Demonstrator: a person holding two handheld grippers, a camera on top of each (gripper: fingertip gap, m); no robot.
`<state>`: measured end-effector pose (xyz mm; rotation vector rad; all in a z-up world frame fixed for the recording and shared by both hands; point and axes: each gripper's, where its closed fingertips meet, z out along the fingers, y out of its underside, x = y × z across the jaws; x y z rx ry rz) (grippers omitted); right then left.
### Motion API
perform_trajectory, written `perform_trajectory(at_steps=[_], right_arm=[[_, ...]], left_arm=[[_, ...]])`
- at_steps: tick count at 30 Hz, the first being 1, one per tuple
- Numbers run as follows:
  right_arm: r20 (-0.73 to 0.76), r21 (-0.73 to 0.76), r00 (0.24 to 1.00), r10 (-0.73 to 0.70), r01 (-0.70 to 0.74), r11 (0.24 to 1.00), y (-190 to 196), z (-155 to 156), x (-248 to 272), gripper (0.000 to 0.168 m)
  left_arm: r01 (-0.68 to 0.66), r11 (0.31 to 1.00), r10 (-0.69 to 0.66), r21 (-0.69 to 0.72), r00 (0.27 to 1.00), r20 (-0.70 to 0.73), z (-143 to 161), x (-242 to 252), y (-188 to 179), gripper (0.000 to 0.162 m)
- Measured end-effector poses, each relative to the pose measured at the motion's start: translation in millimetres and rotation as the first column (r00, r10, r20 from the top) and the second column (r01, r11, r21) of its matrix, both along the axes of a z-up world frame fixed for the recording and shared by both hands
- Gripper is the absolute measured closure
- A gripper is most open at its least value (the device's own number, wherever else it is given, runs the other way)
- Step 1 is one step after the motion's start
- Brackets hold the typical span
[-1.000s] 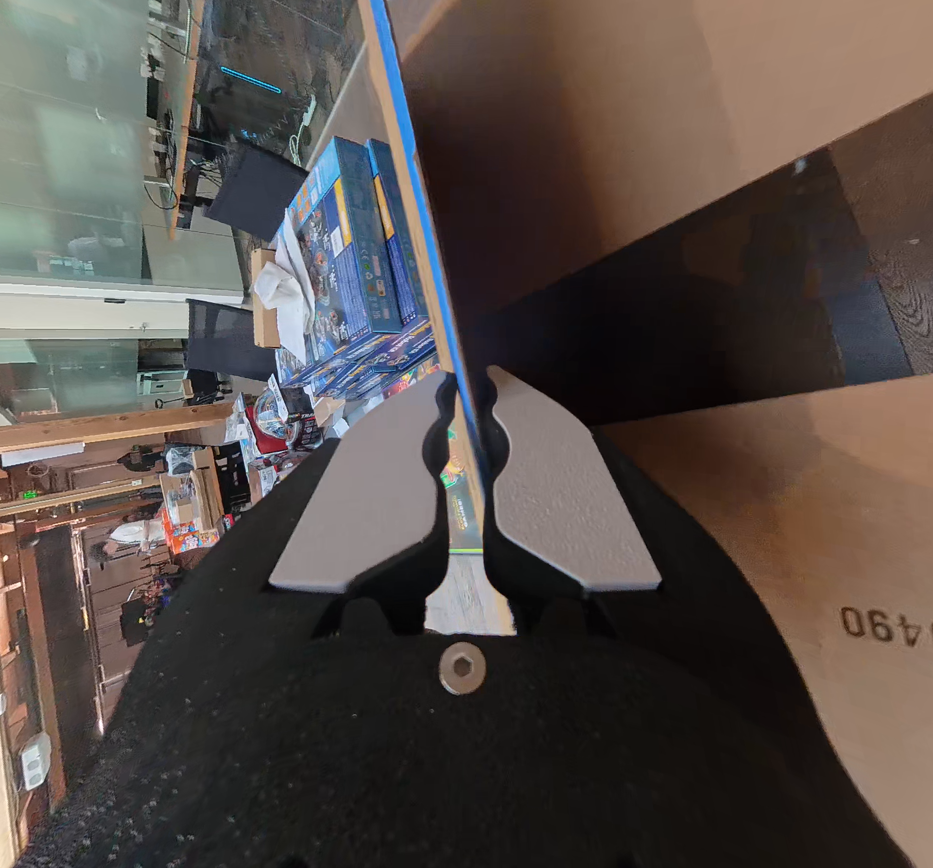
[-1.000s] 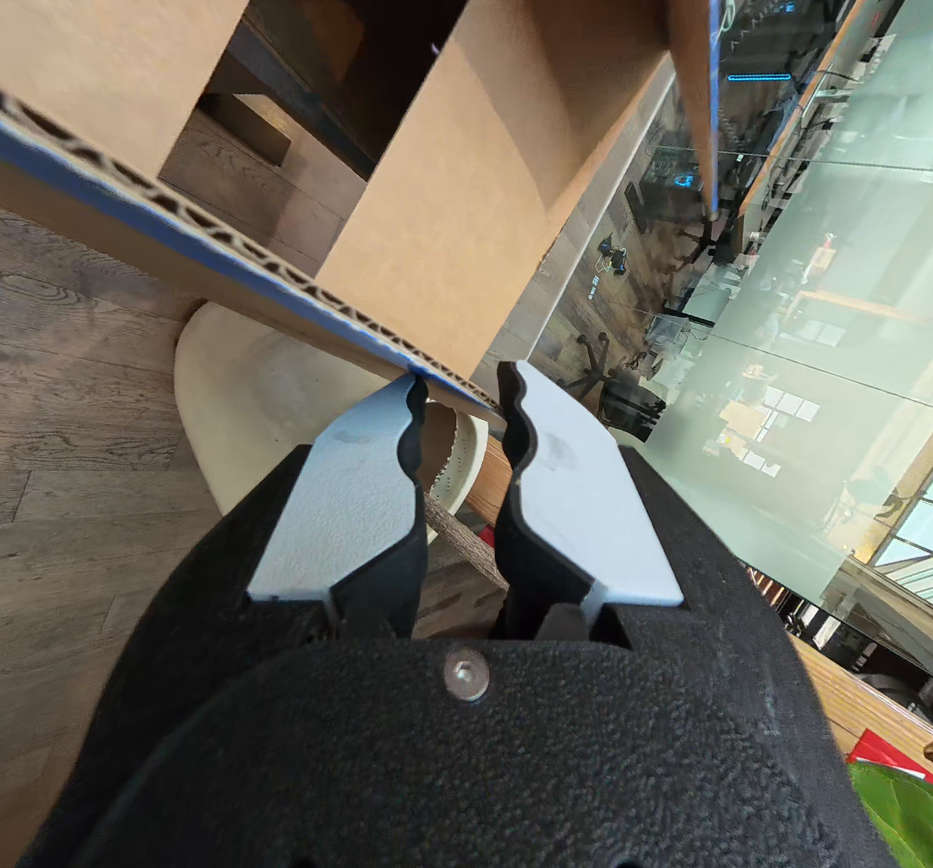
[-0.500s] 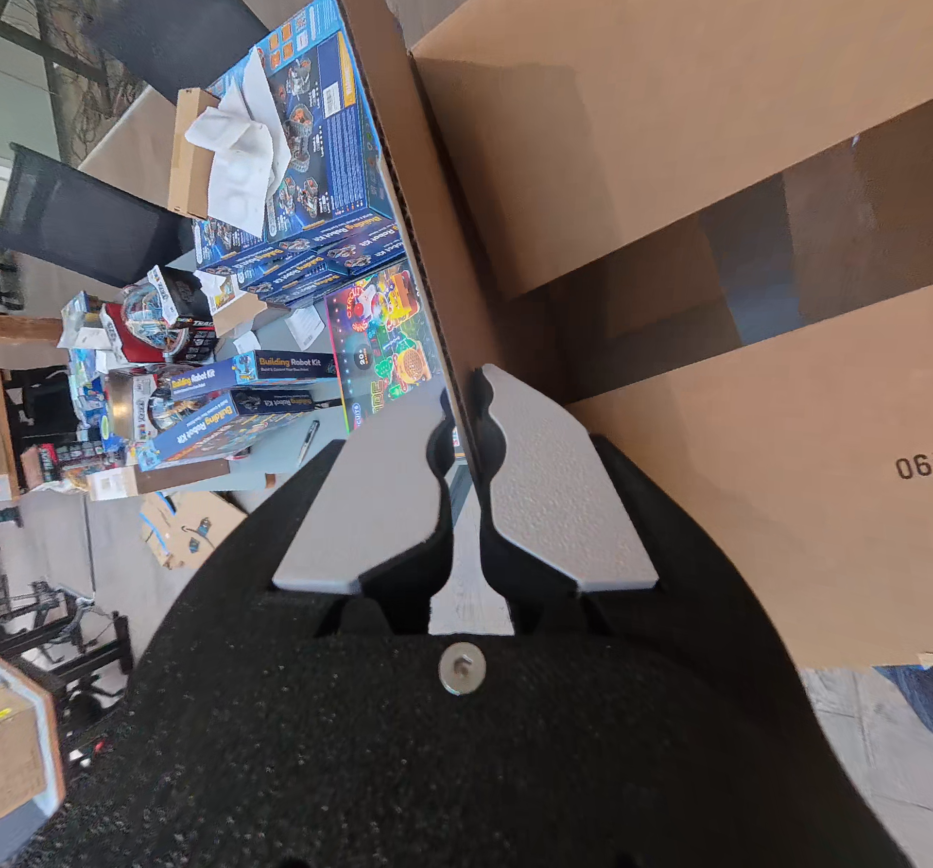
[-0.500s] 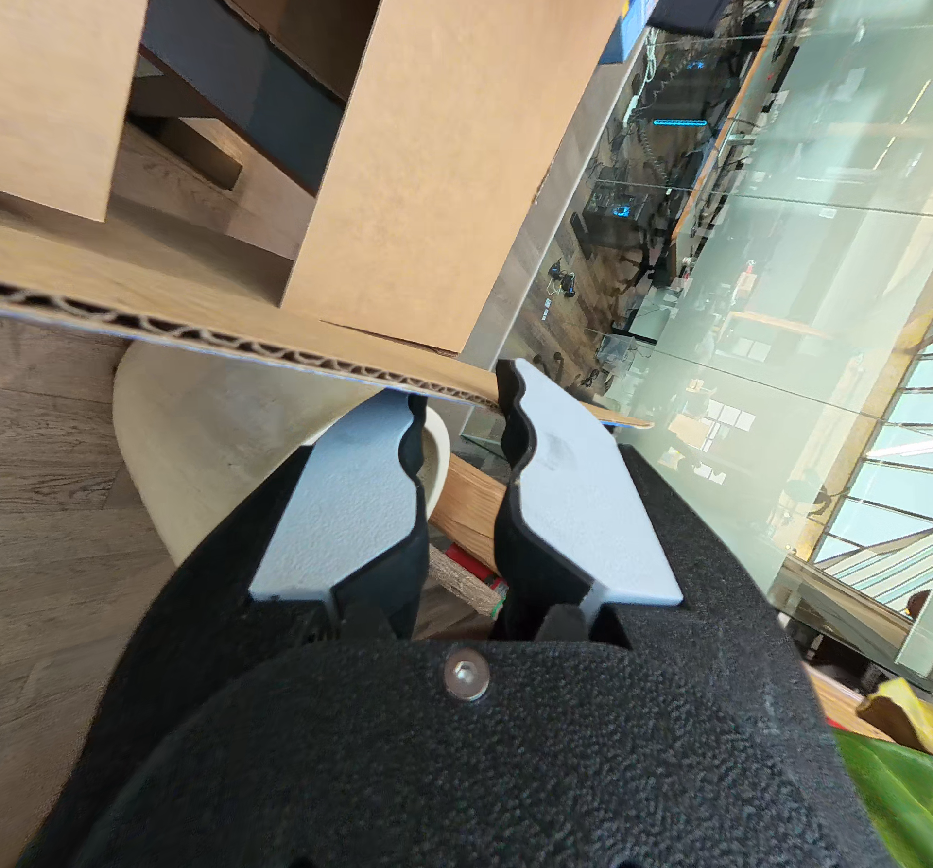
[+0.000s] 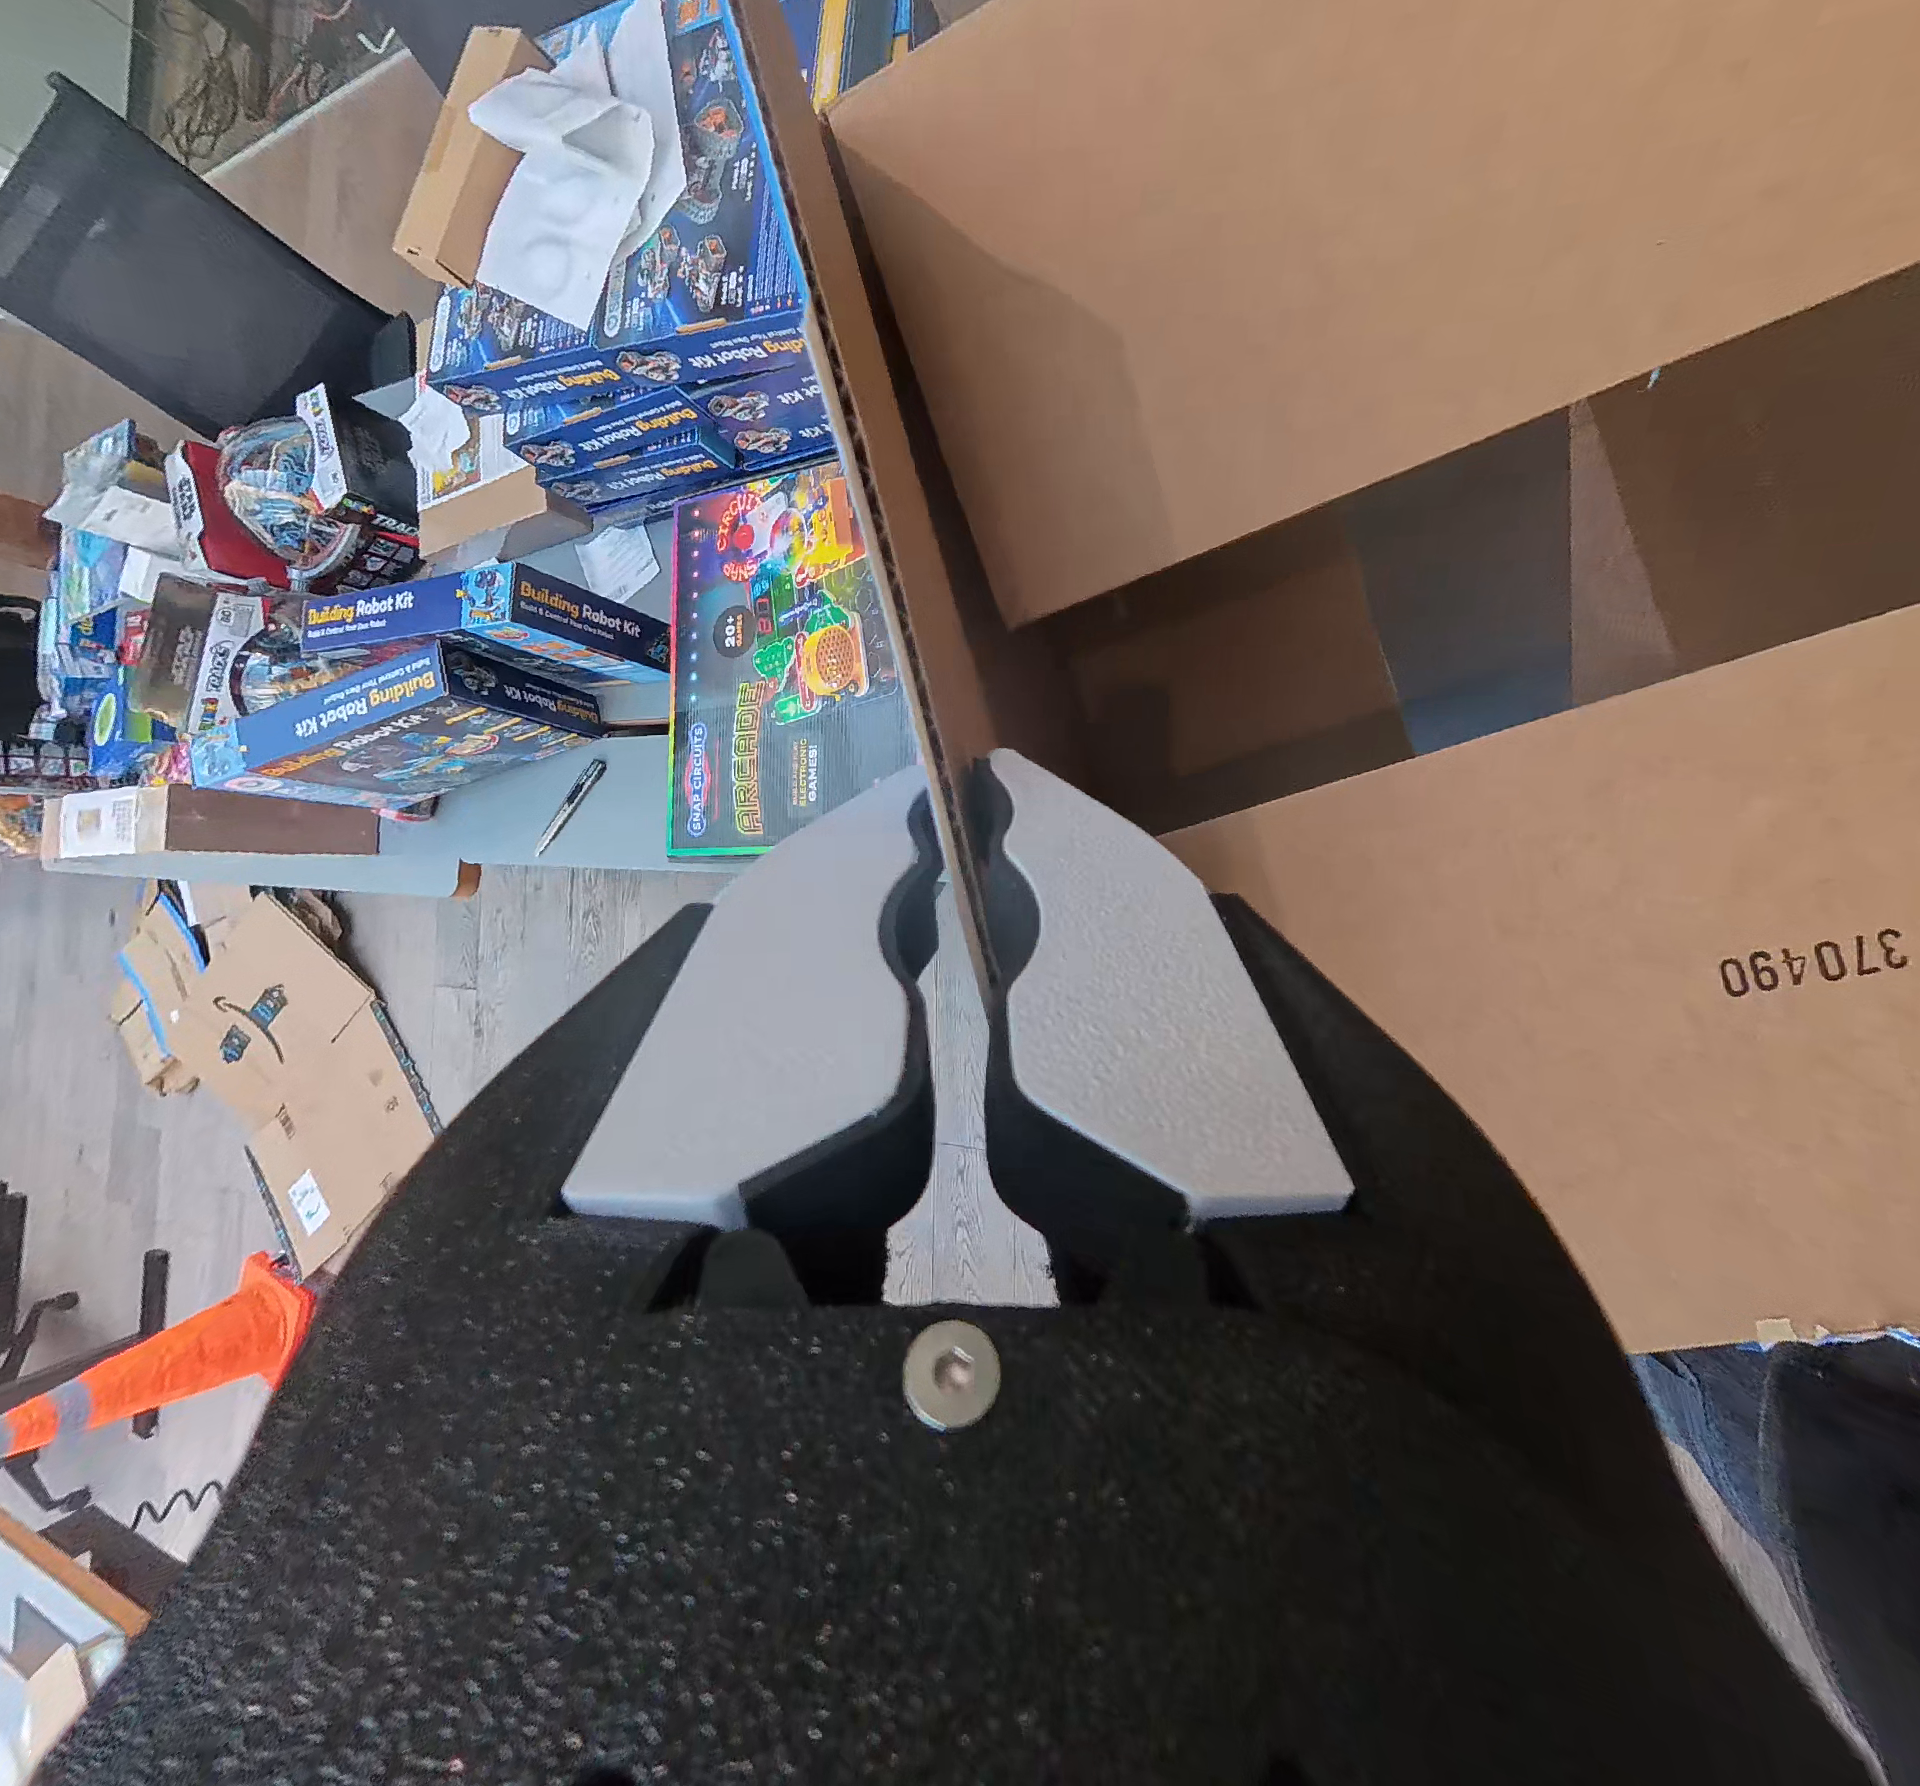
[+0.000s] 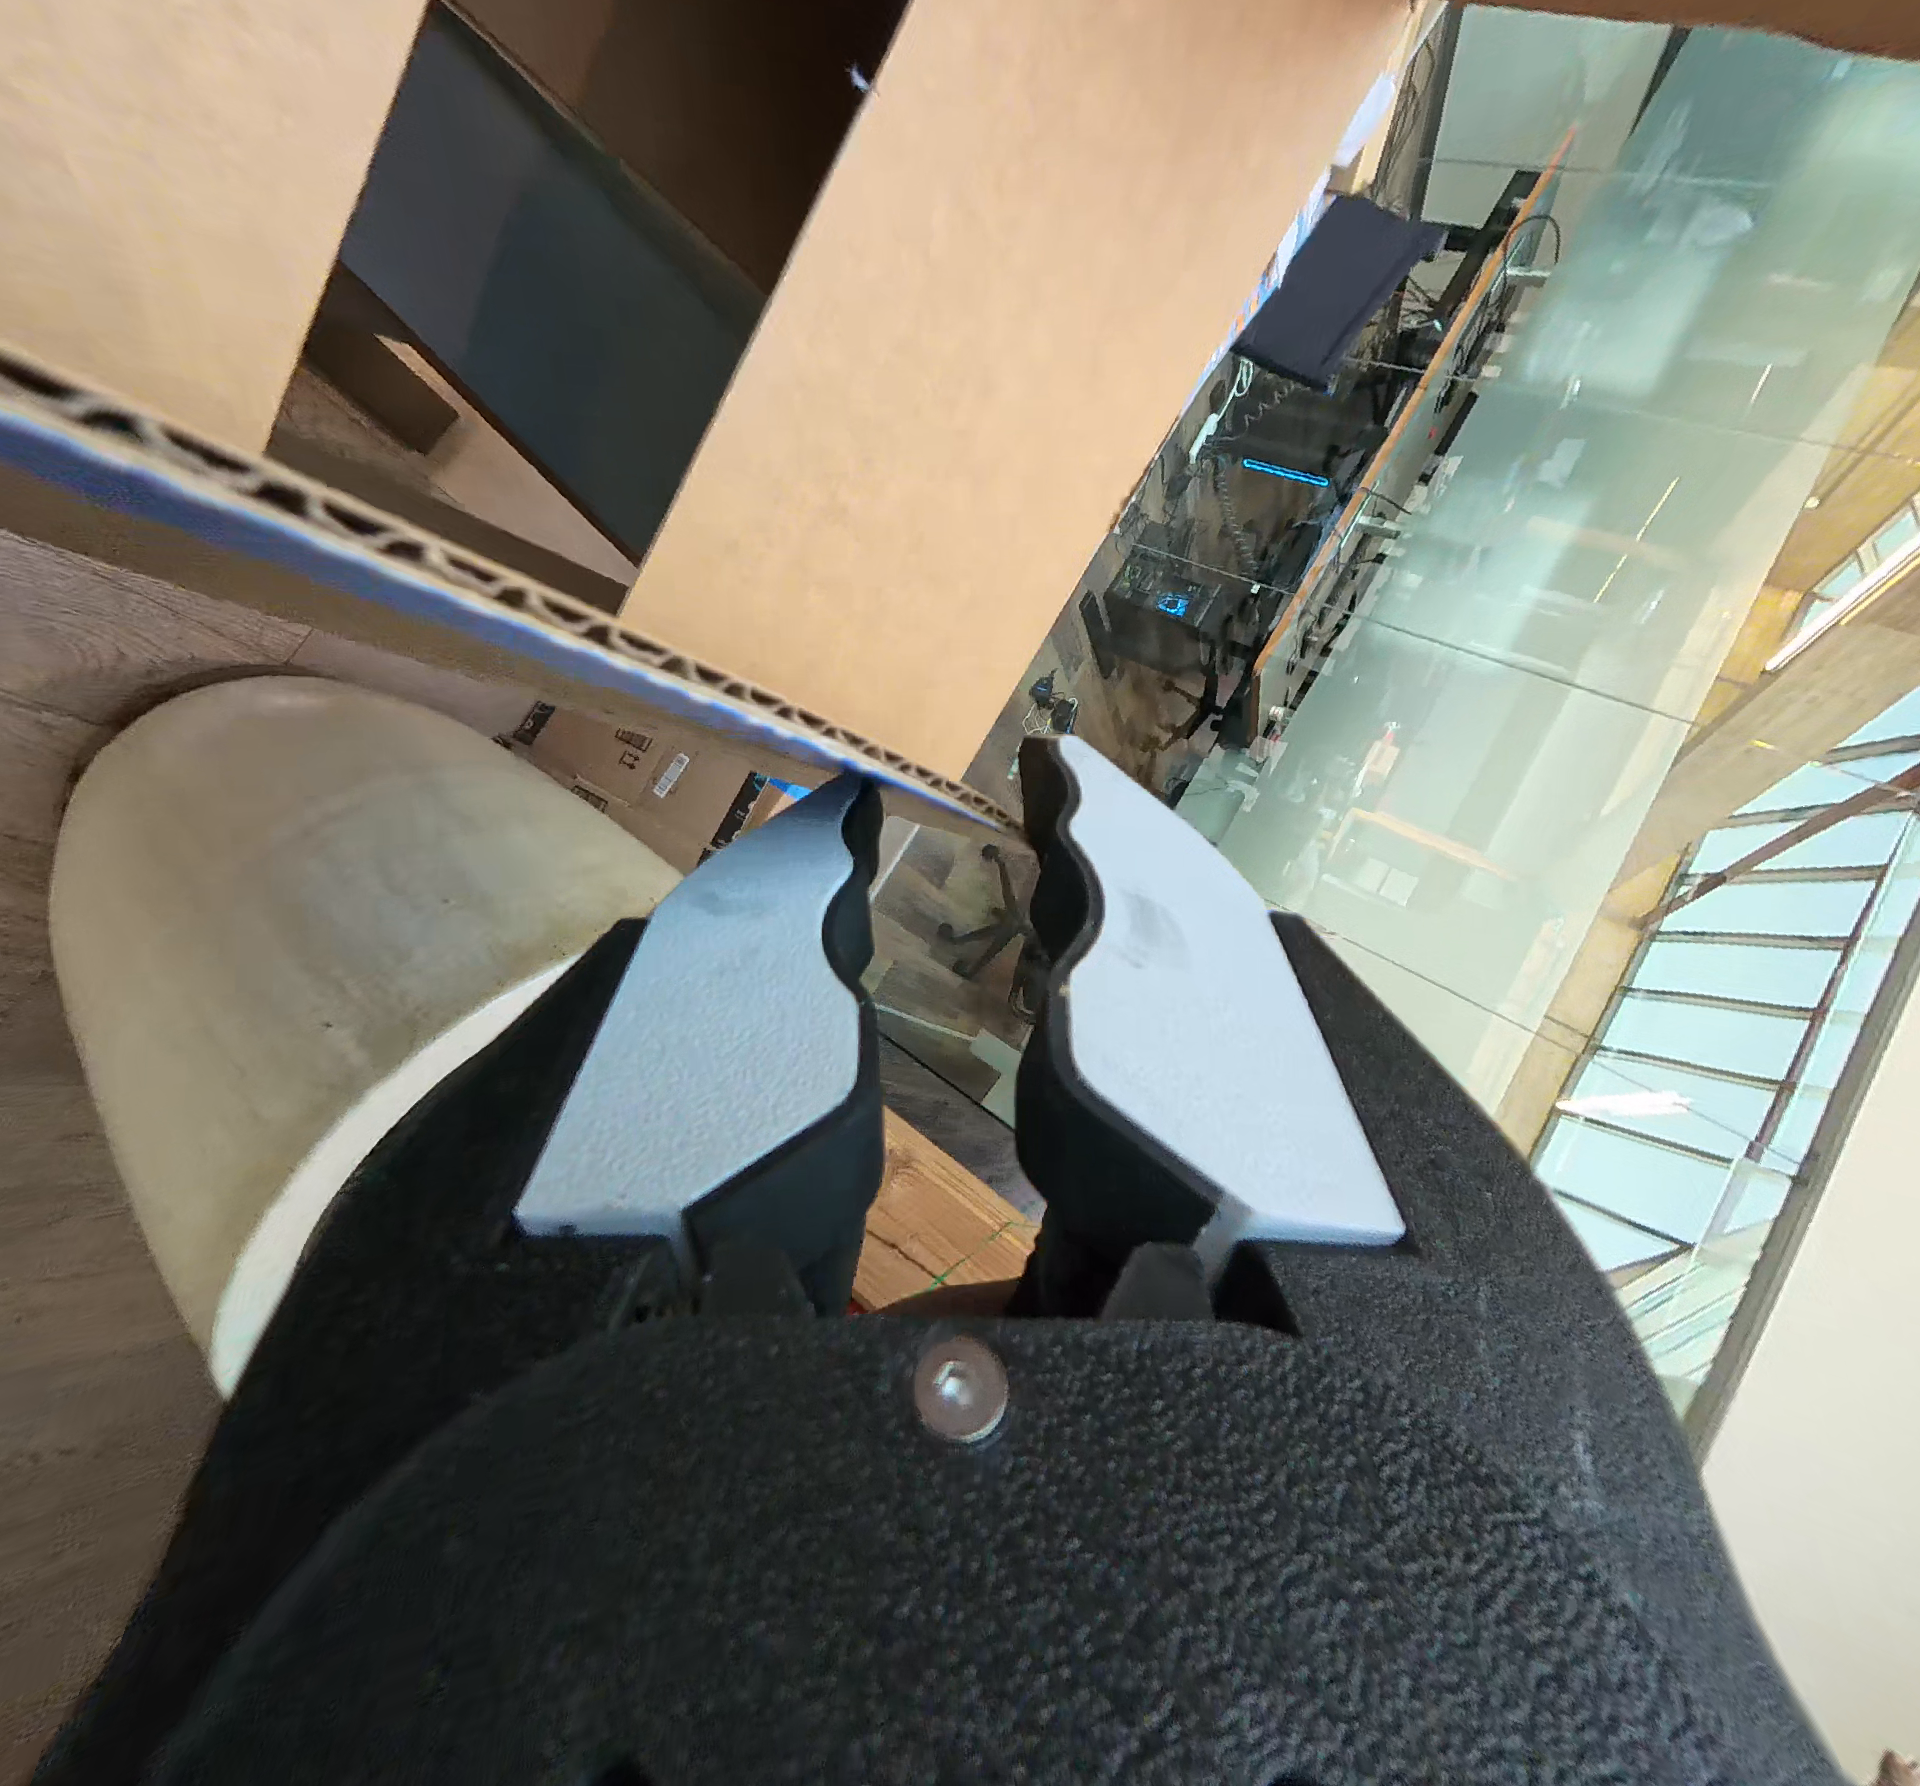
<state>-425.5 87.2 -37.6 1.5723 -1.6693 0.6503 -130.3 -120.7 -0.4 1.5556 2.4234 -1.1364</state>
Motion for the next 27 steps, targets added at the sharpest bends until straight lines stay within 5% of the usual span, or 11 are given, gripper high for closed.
perform_trajectory(at_steps=[9,18,27], right_arm=[[-0.003,0.022,0.994,0.110,-0.110,0.994,43.0,-10.8,29.3,0.141],[0.032,0.043,0.973,0.231,-0.232,0.972,127.7,-48.8,22.7,0.143],[0.093,0.004,0.923,0.374,-0.376,0.927,193.9,-49.2,73.2,0.143]], left_arm=[[-0.078,0.997,0.078,-0.017,0.996,0.037,-1.0,25.5,73.6,0.159],[-0.210,0.976,0.212,-0.050,0.976,0.054,9.4,44.5,214.8,0.159],[-0.365,0.928,0.368,-0.070,0.929,0.036,33.2,119.0,342.3,0.159]])
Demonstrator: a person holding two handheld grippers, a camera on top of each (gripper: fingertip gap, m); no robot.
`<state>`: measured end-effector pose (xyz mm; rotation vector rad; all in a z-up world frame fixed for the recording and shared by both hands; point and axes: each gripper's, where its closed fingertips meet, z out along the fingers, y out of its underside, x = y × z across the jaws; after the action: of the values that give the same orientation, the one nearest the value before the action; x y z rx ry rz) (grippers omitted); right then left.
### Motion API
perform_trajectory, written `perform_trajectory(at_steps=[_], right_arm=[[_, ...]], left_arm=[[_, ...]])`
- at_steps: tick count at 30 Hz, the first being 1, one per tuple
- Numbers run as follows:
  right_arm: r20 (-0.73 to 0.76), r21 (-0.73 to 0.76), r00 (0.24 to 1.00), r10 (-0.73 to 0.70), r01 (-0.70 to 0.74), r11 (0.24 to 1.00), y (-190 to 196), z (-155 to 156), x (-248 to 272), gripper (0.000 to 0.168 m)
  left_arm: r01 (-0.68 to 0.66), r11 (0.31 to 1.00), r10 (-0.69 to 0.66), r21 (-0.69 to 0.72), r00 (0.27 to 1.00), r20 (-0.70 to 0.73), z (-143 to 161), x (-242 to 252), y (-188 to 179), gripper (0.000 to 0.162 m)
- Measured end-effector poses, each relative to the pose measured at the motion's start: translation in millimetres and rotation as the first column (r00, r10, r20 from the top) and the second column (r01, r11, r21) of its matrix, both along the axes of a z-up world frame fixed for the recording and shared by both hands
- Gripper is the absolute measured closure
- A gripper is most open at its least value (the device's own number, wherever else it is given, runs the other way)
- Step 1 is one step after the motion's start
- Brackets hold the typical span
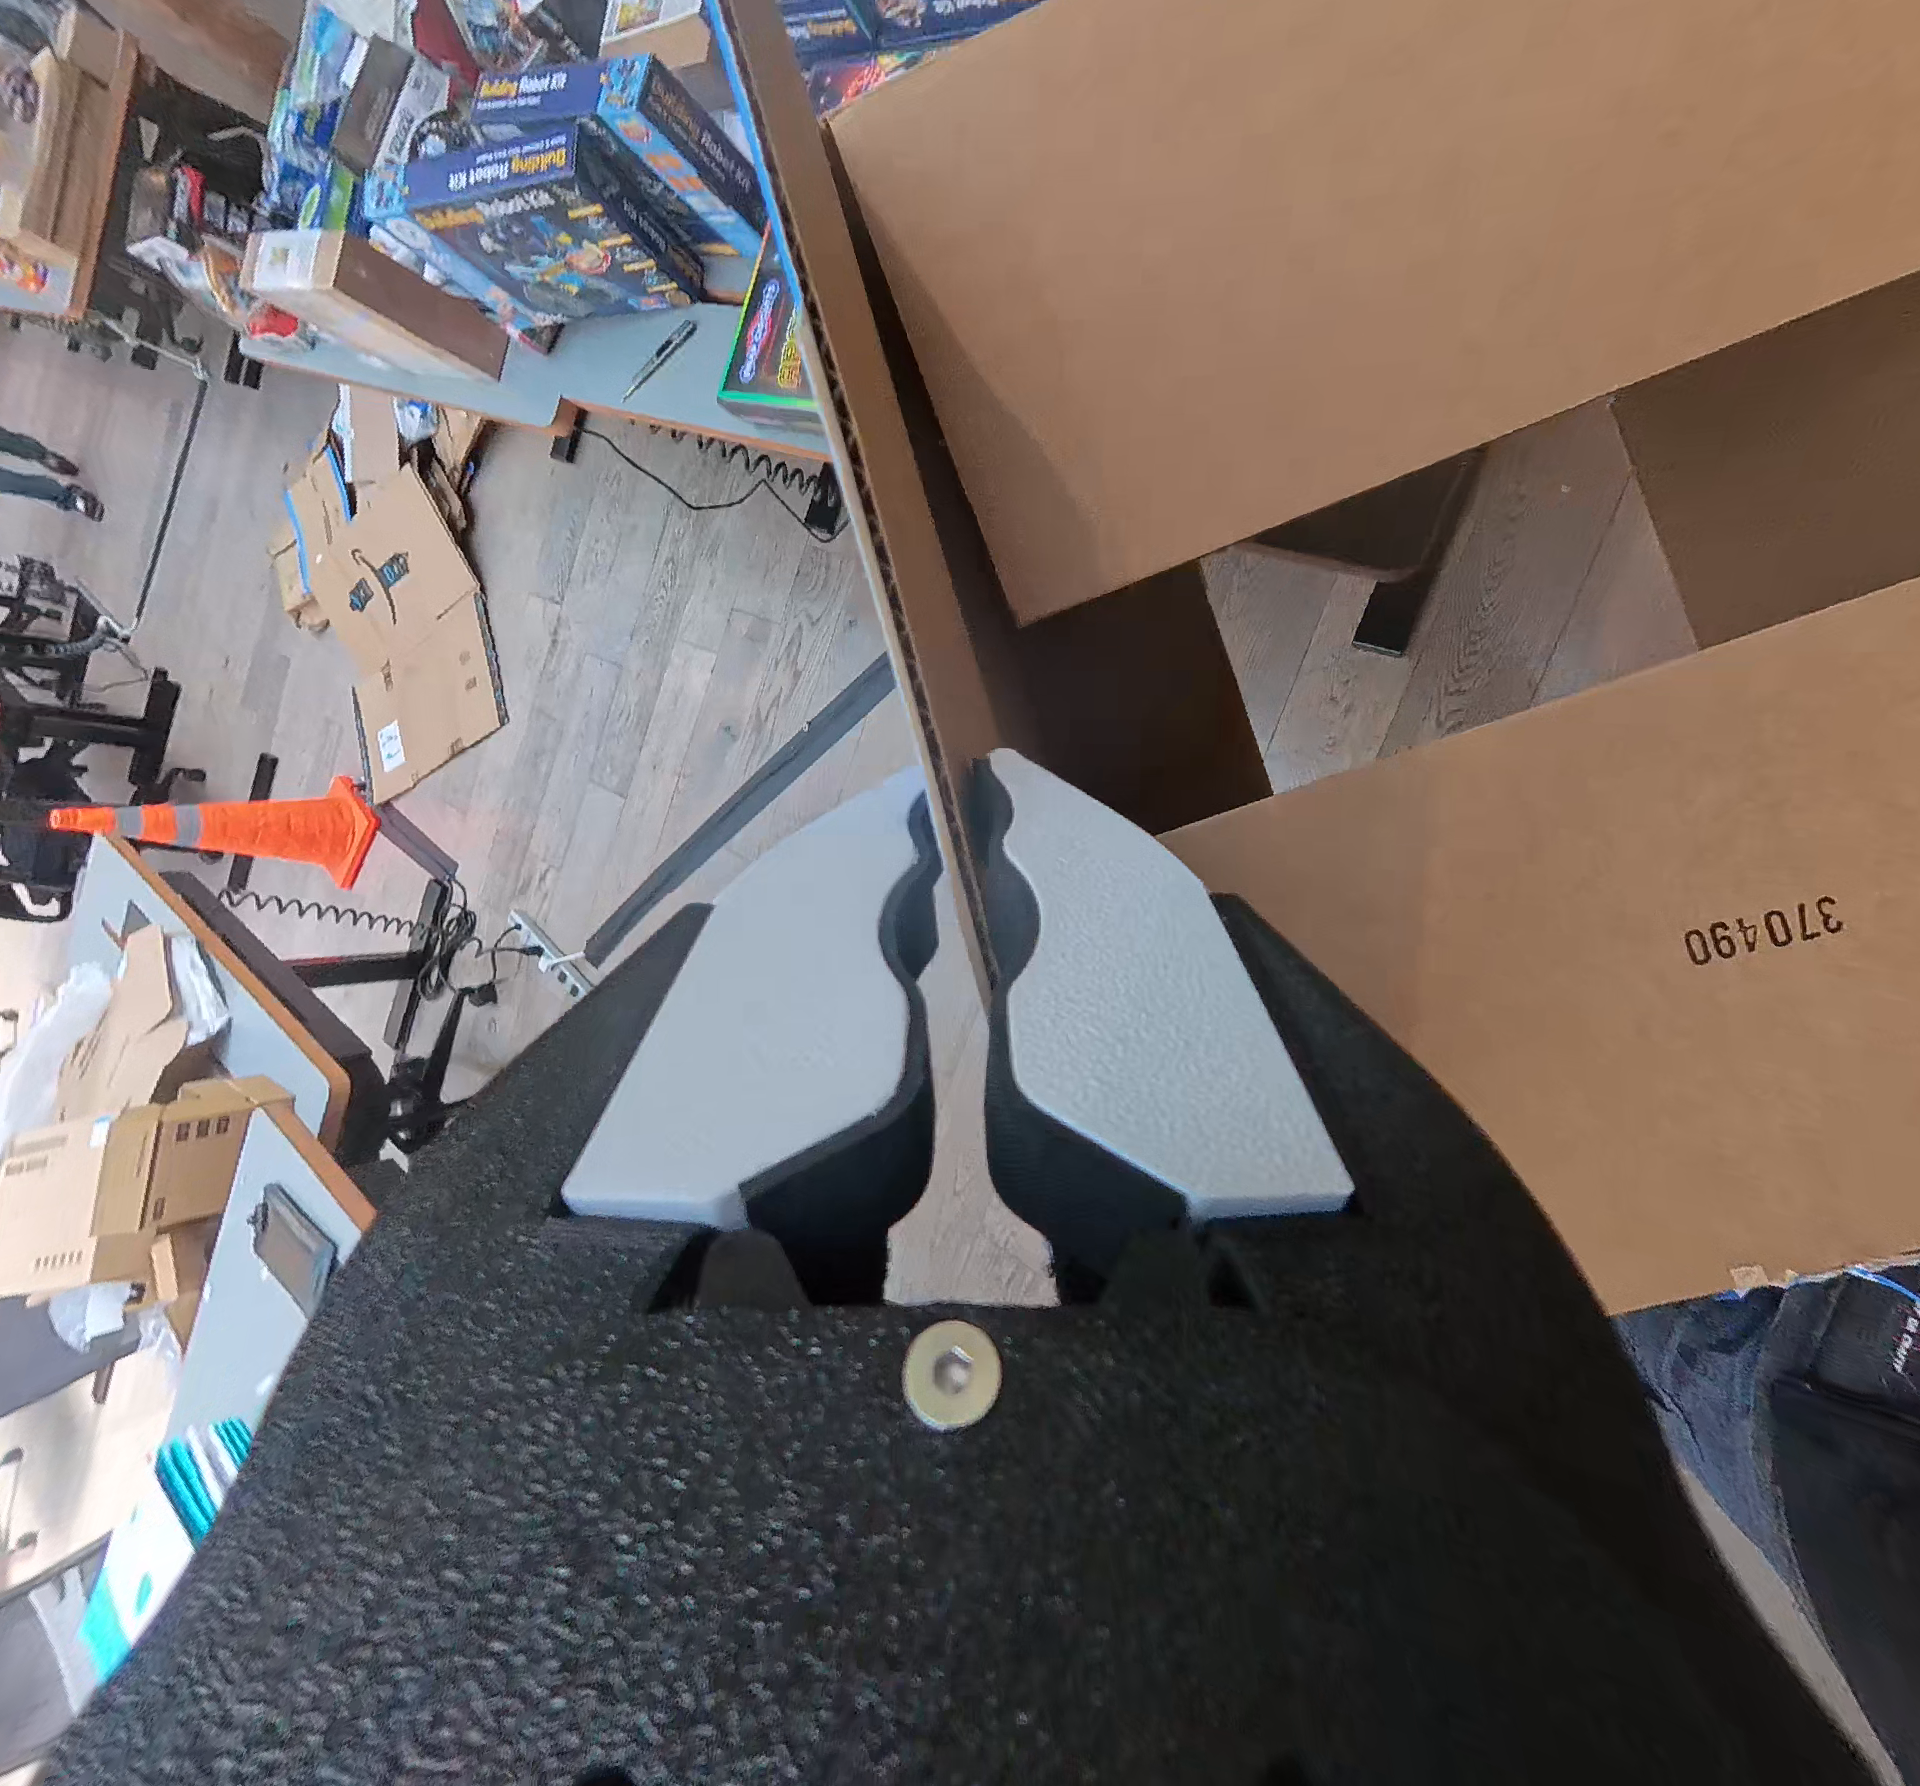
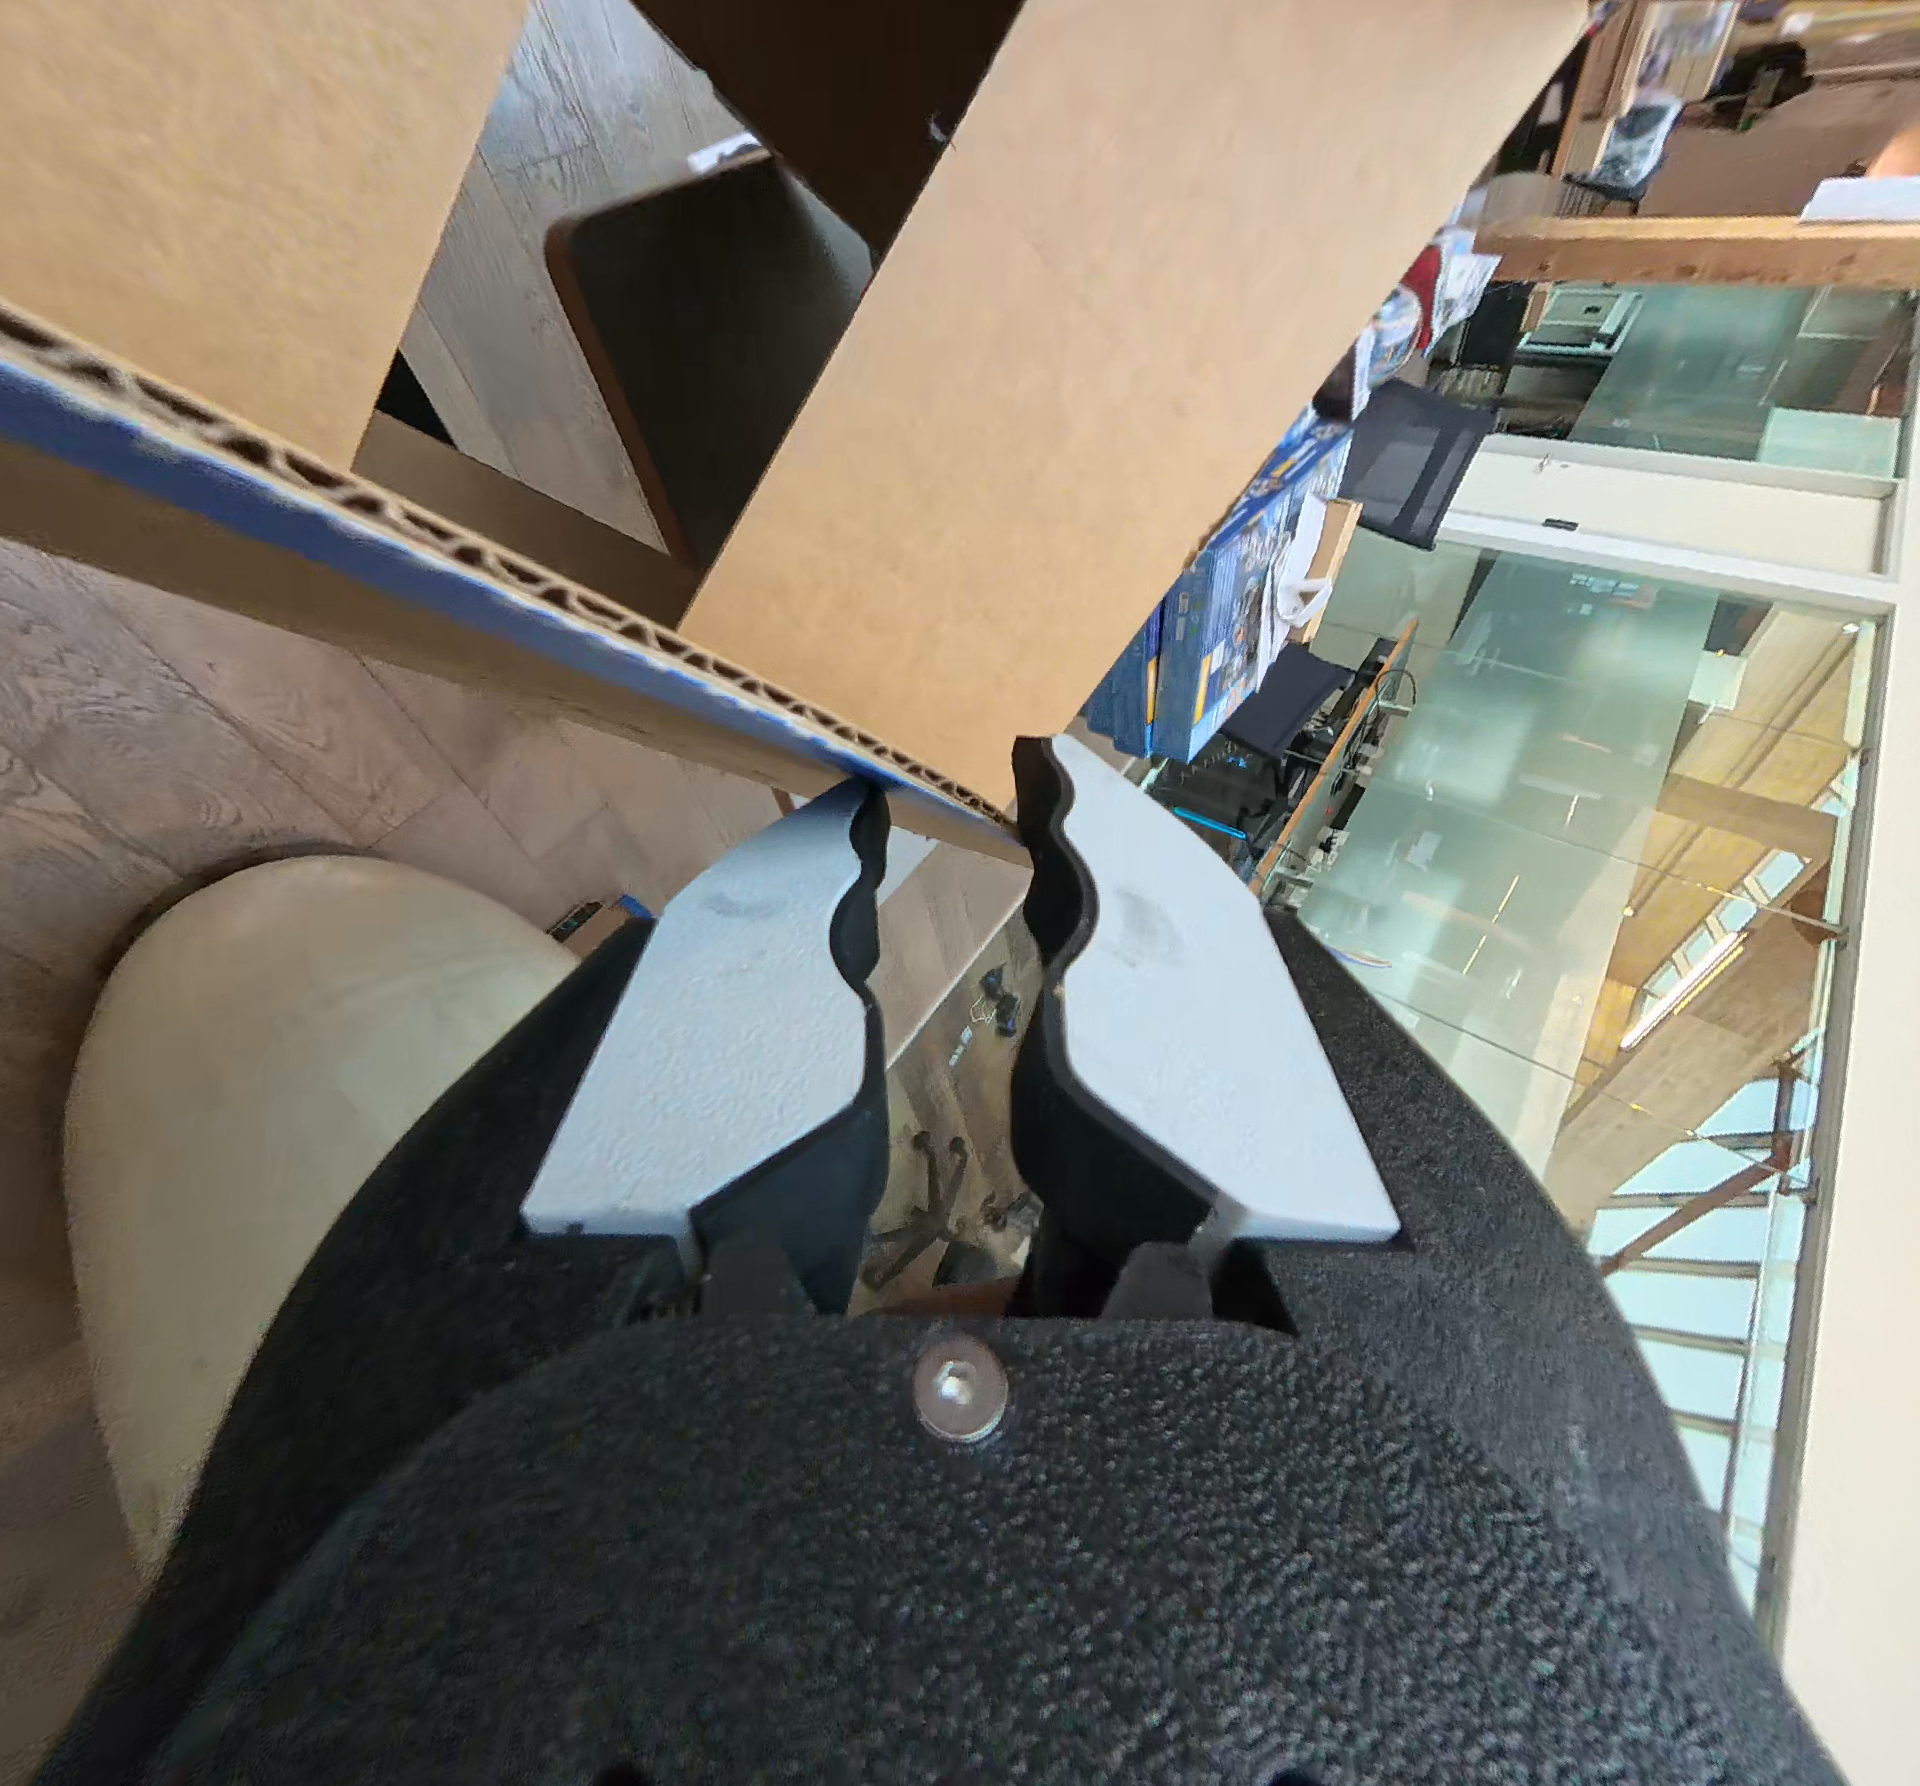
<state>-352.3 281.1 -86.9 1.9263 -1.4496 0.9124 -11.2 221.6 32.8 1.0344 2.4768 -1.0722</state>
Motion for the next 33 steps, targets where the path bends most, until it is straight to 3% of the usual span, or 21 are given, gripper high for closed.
perform_trajectory(at_steps=[10,20,26,33], right_arm=[[-0.025,-0.001,0.988,0.154,-0.154,0.988,87.2,2.9,95.7,0.143],[-0.037,0.018,0.934,0.355,-0.354,0.935,194.0,1.1,208.8,0.144],[-0.033,0.040,0.833,0.553,-0.552,0.833,236.1,-22.8,272.1,0.146],[-0.002,-0.007,0.612,0.791,-0.791,0.612,312.1,-60.0,353.3,0.145]], left_arm=[[-0.151,0.988,0.153,0.027,0.985,-0.080,-12.9,115.9,137.0,0.158],[-0.394,0.917,0.398,0.060,0.906,-0.142,-31.1,244.3,327.4,0.159],[-0.605,0.795,0.604,0.044,0.785,-0.140,-36.0,279.5,466.7,0.159],[-0.846,0.532,0.832,-0.014,0.526,-0.174,-25.5,249.6,658.6,0.159]])
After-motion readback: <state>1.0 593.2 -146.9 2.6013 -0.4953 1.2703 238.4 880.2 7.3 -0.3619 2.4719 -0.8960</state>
